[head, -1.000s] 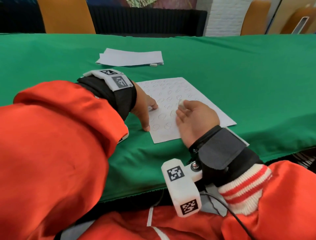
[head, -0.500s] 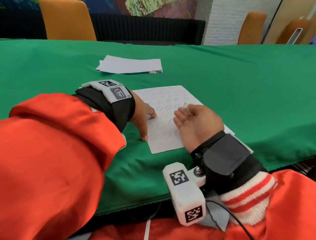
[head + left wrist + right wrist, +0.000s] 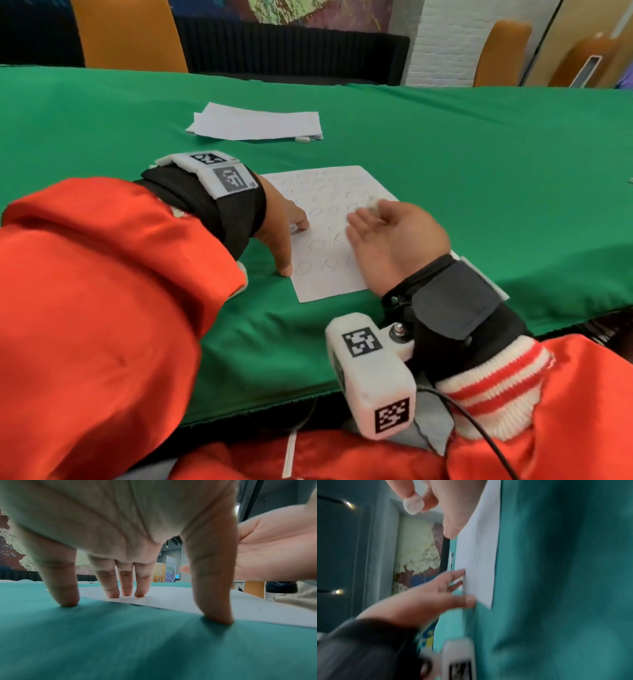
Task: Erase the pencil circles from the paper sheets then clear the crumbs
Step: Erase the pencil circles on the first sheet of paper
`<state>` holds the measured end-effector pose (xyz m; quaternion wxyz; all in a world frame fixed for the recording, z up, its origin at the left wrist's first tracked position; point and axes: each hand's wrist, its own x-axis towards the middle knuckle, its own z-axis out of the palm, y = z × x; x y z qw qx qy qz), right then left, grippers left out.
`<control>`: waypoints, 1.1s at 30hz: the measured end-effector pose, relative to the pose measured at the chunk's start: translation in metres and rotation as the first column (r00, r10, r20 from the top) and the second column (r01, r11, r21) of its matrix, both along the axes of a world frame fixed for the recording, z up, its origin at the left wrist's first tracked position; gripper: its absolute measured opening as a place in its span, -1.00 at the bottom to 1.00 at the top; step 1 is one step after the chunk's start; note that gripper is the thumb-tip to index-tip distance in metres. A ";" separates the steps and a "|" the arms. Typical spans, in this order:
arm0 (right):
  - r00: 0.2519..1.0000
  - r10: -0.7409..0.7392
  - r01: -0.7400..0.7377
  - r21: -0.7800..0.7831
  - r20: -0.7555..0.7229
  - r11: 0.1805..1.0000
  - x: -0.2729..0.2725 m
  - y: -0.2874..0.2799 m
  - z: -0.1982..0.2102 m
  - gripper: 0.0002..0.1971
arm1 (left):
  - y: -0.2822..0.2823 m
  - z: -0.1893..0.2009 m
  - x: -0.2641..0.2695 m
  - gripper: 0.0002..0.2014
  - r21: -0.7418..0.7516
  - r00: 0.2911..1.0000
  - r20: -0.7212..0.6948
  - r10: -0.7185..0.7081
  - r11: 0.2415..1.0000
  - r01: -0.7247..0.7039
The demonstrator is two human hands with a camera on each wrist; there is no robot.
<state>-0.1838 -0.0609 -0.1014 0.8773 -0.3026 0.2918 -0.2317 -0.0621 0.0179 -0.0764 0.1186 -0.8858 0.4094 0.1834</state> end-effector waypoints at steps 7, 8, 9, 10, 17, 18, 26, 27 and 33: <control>0.984 0.179 -0.179 0.007 0.022 0.984 0.015 0.032 -0.027 -0.60 | 0.002 -0.004 0.000 -0.21 -0.059 1.000 -0.013 0.015 0.998 -0.016; 0.988 0.152 -0.153 -0.063 -0.022 0.986 0.015 0.028 -0.026 -0.58 | 0.002 -0.004 0.001 -0.21 -0.055 1.000 -0.014 0.016 0.998 -0.017; 0.991 0.103 -0.114 -0.147 -0.083 0.983 0.015 0.020 -0.025 -0.57 | 0.002 -0.004 0.001 -0.20 -0.050 1.000 -0.017 0.014 0.999 -0.015; 0.988 0.040 -0.076 -0.240 -0.149 0.968 0.013 0.009 -0.023 -0.57 | 0.002 -0.004 0.001 -0.20 -0.046 1.000 -0.020 0.011 0.999 -0.012; 1.000 -0.015 0.018 -0.195 0.019 0.981 0.001 -0.005 -0.006 -0.83 | 0.001 -0.002 0.002 -0.19 -0.035 1.000 -0.025 0.010 0.999 -0.011; 0.996 0.083 -0.076 -0.146 0.043 0.986 0.003 0.005 -0.007 -0.86 | 0.001 -0.002 0.001 -0.20 -0.034 1.000 -0.018 0.009 0.999 -0.010; 0.989 0.149 -0.149 -0.023 0.005 0.989 0.004 -0.010 -0.018 -0.79 | 0.002 -0.001 0.001 -0.18 -0.028 1.000 -0.012 0.010 1.000 -0.011; 0.995 0.096 -0.096 -0.026 -0.005 0.995 -0.001 -0.026 -0.017 -0.83 | 0.002 0.000 0.000 -0.18 -0.024 1.000 -0.010 0.007 1.000 -0.007; 0.983 -0.177 0.171 -0.124 -0.039 0.977 -0.029 -0.098 -0.007 -0.79 | 0.002 0.001 -0.002 -0.19 -0.003 1.000 0.006 -0.015 1.000 0.015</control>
